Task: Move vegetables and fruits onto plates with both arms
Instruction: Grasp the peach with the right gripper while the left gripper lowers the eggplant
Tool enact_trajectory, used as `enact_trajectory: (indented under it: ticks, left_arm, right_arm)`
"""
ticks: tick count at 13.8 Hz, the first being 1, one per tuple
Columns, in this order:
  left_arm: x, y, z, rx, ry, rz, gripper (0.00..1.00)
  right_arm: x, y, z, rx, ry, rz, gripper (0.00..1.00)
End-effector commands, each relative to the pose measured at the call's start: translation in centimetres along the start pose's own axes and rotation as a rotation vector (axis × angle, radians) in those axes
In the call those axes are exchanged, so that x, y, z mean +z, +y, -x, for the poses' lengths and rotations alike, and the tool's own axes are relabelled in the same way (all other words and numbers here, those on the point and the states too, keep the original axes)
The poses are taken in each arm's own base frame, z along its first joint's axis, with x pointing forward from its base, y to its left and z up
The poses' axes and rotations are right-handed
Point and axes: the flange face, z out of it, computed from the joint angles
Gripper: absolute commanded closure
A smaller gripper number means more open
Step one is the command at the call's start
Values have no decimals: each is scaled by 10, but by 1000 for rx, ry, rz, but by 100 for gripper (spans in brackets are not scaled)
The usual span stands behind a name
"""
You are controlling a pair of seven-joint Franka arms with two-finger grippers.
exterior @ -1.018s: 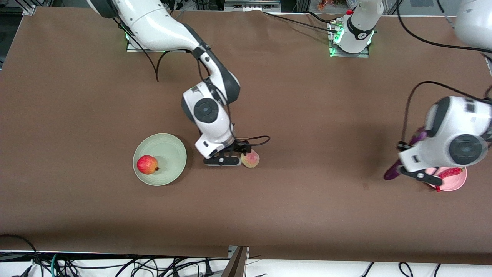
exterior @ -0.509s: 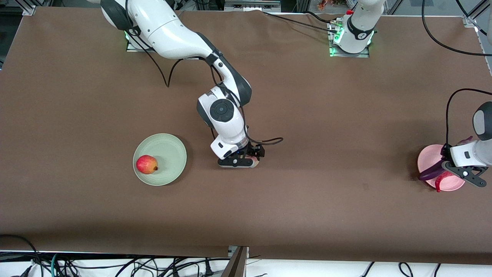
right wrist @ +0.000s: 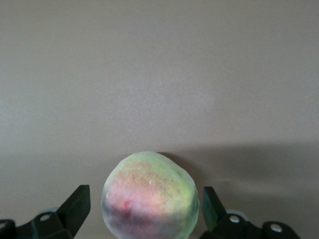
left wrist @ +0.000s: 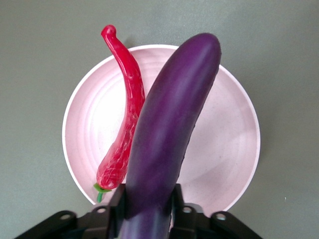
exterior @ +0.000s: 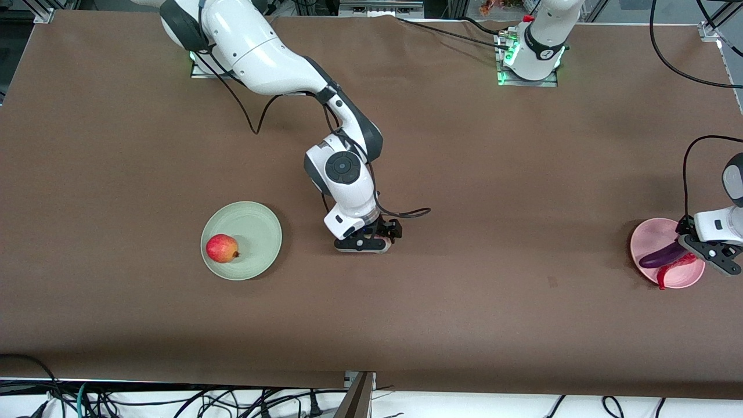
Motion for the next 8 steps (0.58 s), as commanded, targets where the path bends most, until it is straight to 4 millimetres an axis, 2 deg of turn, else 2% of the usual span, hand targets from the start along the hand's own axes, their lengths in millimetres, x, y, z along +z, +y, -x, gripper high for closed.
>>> enact_trajectory:
  ticks: [1, 2, 3, 4, 6, 8]
  left_arm:
    - [-11, 3, -7, 34, 6, -19, 0]
    - [-17, 3, -8, 32, 8, -20, 0]
    - [-38, 4, -11, 33, 7, -34, 0]
    - [-59, 9, -20, 43, -5, -24, 0]
    - [-104, 26, -39, 14, 5, 24, 0]
    - [-153, 49, -58, -55, 1, 42, 0]
  right_arm:
    - [1, -1, -3, 9, 30, 0, 17]
    - [-3, 3, -9, 12, 33, -4, 36]
    - [-11, 5, -15, 16, 36, -10, 49]
    - [-19, 12, -25, 29, 35, -7, 58]
    - [-51, 33, -52, 40, 5, 24, 59]
    - [-76, 52, -68, -6, -34, 54, 59]
